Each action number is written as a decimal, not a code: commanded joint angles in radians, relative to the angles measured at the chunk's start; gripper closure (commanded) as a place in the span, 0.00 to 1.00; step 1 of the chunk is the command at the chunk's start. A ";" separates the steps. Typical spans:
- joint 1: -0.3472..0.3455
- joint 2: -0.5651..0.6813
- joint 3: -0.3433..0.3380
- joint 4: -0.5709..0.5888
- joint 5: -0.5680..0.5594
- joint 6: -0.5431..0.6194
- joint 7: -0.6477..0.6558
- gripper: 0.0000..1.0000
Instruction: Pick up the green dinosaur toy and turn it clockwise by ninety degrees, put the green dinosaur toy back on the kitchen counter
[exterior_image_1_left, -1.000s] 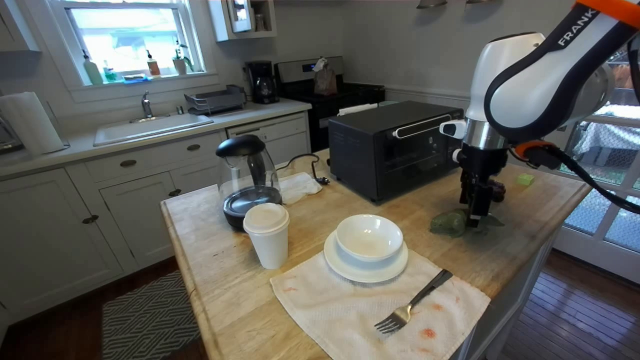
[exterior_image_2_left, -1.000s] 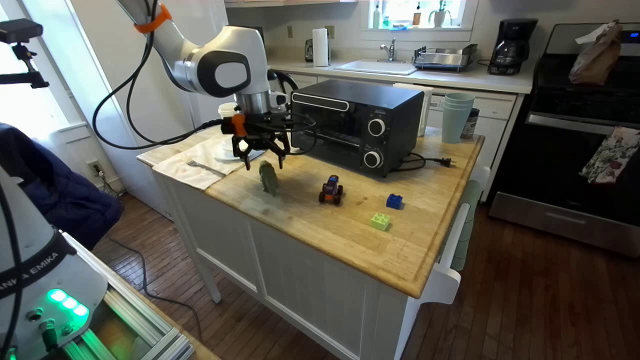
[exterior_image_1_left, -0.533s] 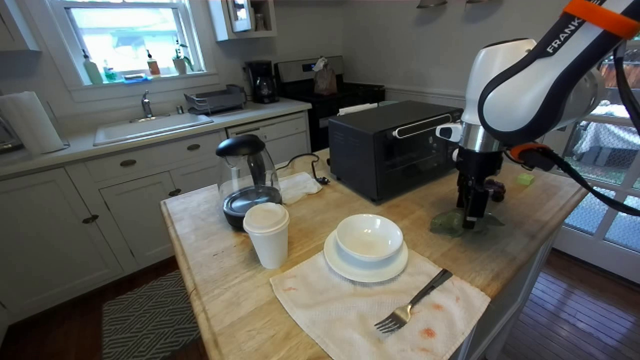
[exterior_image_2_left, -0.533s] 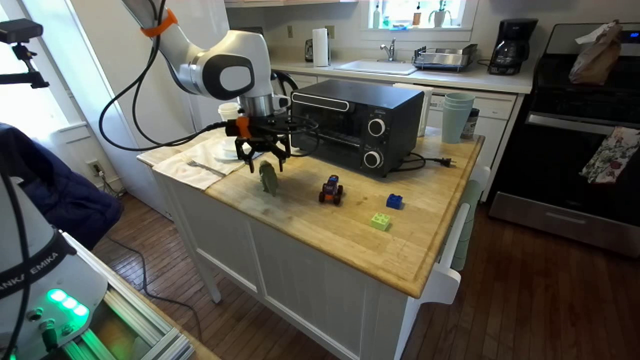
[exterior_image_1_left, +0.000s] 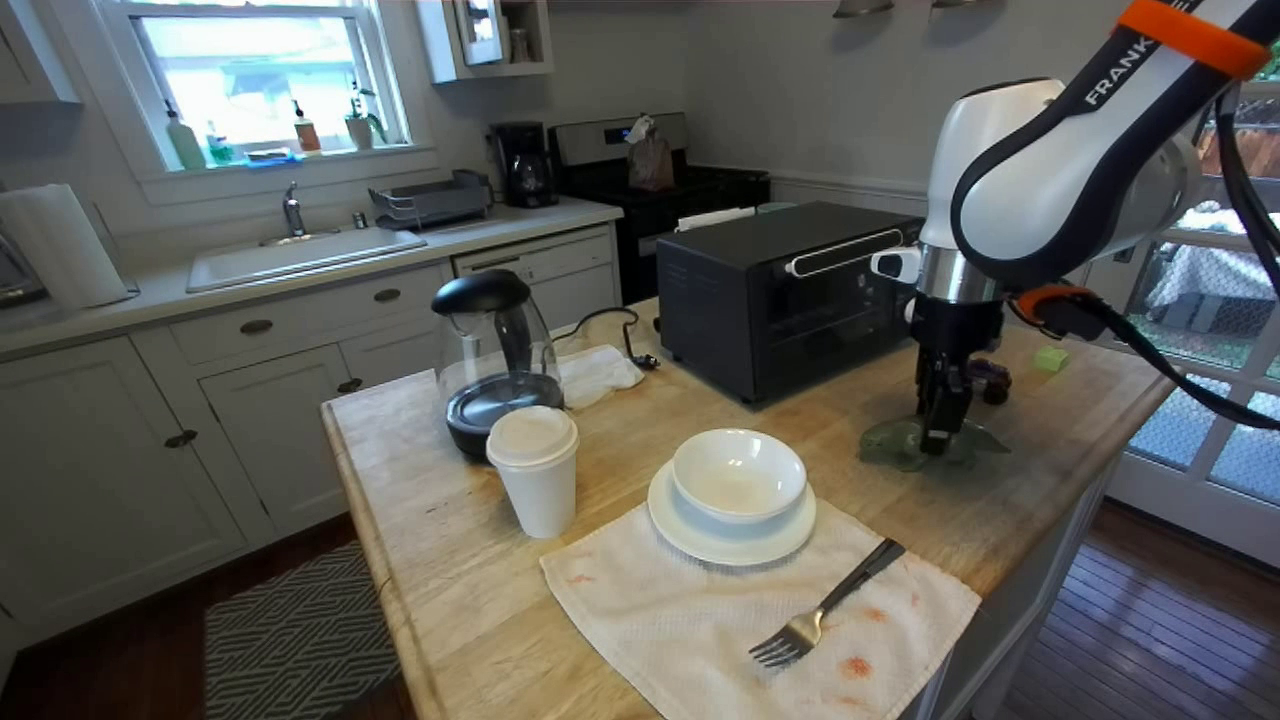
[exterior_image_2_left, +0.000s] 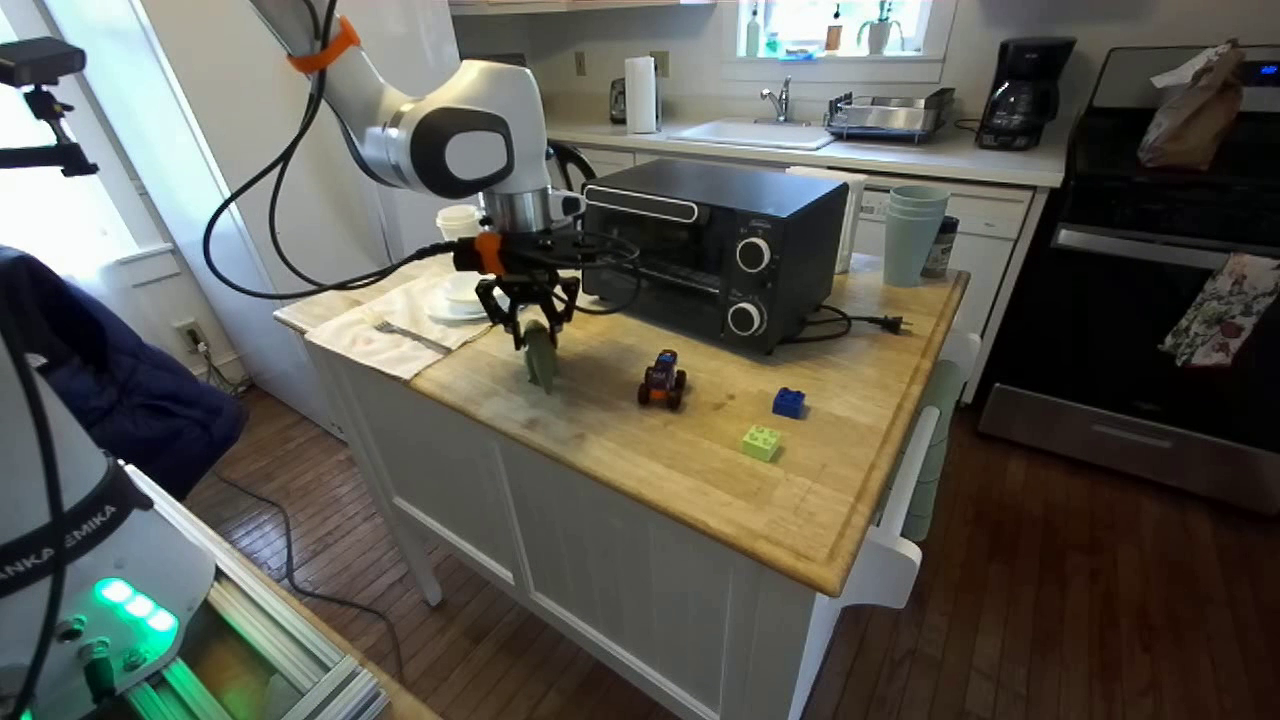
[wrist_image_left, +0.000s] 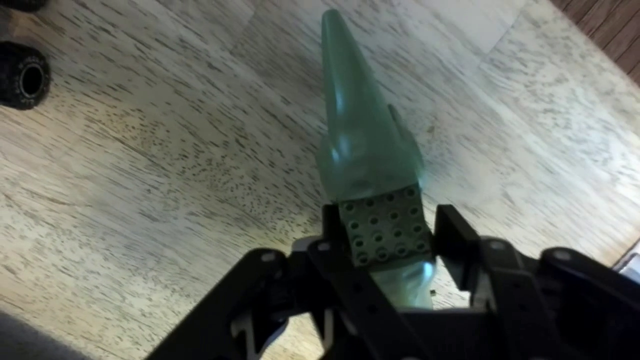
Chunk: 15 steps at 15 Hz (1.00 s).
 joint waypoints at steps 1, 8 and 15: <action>-0.015 0.006 0.007 0.027 0.026 -0.046 0.063 0.69; -0.012 0.000 -0.009 0.044 0.056 -0.064 0.344 0.75; 0.001 0.008 -0.037 0.077 0.113 -0.107 0.632 0.75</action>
